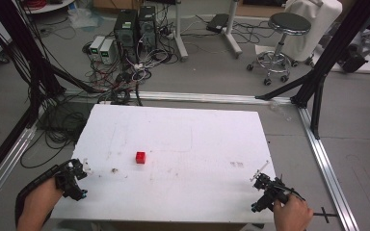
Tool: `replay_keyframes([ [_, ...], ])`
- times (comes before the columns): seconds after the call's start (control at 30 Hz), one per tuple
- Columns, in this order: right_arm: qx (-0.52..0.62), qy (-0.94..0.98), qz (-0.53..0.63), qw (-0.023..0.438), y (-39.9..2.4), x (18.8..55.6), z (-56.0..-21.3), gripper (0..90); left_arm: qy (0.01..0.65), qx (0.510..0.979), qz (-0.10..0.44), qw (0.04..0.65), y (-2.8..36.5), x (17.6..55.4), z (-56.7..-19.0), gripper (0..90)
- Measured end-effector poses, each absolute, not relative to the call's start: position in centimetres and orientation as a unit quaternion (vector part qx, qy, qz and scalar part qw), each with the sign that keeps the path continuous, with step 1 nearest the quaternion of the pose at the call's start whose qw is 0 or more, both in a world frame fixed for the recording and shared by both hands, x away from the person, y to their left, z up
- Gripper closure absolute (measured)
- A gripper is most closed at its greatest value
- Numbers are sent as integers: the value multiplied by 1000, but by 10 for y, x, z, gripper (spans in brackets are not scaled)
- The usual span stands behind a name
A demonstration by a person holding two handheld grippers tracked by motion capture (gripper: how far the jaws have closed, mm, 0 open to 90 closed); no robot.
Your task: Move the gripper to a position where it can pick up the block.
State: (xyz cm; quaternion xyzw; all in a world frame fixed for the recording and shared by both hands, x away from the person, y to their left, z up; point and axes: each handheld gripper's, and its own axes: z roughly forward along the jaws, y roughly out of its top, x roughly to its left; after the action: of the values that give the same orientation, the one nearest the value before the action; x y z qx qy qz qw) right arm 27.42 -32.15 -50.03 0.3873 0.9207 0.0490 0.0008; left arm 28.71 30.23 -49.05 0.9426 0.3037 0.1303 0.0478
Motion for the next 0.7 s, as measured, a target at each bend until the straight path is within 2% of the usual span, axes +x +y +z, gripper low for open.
replay_keyframes([
  [0.7, 387, 921, 54, 4, -319, 274, -498, 105, 294, 946, 127, 56, 298, 287, -485, 215],
])
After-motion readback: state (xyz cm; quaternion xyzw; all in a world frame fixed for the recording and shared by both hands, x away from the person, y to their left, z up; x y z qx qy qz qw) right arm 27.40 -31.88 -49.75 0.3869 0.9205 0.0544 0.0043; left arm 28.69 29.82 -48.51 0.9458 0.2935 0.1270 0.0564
